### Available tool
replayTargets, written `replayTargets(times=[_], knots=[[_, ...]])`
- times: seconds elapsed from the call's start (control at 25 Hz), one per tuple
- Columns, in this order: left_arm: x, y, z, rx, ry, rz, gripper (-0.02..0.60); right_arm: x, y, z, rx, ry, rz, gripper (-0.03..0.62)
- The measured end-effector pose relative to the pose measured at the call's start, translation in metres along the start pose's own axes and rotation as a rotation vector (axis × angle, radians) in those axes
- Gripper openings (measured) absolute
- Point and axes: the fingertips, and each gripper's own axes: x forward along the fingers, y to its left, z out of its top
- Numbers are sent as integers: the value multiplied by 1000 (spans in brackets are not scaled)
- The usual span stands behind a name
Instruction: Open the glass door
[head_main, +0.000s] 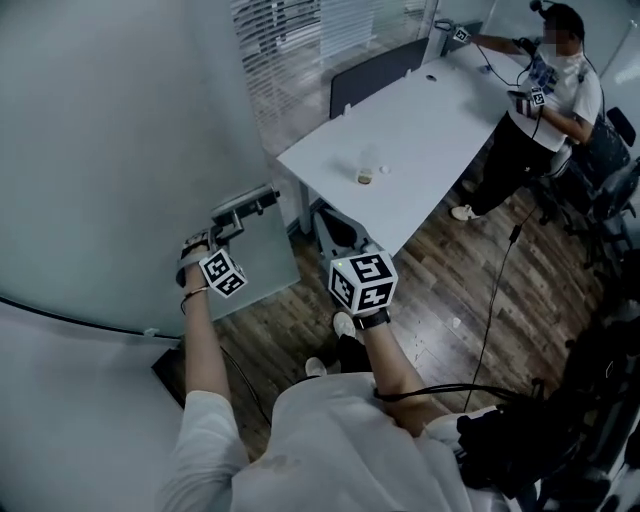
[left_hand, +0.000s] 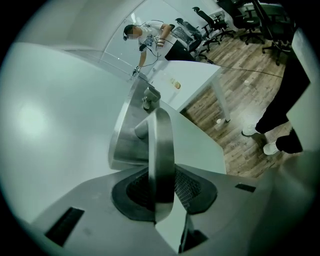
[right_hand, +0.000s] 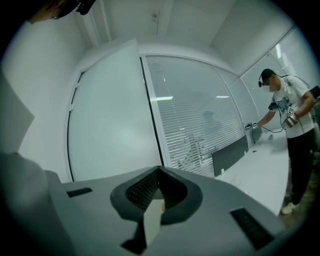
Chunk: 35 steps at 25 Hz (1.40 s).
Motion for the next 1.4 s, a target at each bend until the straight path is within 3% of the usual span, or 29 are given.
replayTargets(times=[0.2,0.4,0.76,0.96,1.12,1.2,1.4], knots=[[-34,-10,0,-14,-25,-8,95,-43,-5,-18,21,29,-61,2],[-50,-25,9,-20,-38,-36,95,-73,-19,-7,34,3,-99,2],[-70,-47,7,-7,-56,-83,95,-97,-14,20,-20,-15,2,2],[-79,-74,-2,121,80,-119,97,-136,-36,17,7,2,43,2],[-88,-85,2,132,134,-128,97,-152,-50,-16,65,55,60,2],[-96,-93,-3,117,161,-120,95,-154,-43,-32,69,89,89,2],[-113,-99,-5,-10,150,-79,97,-151,-13,-39,61,104,168,2]])
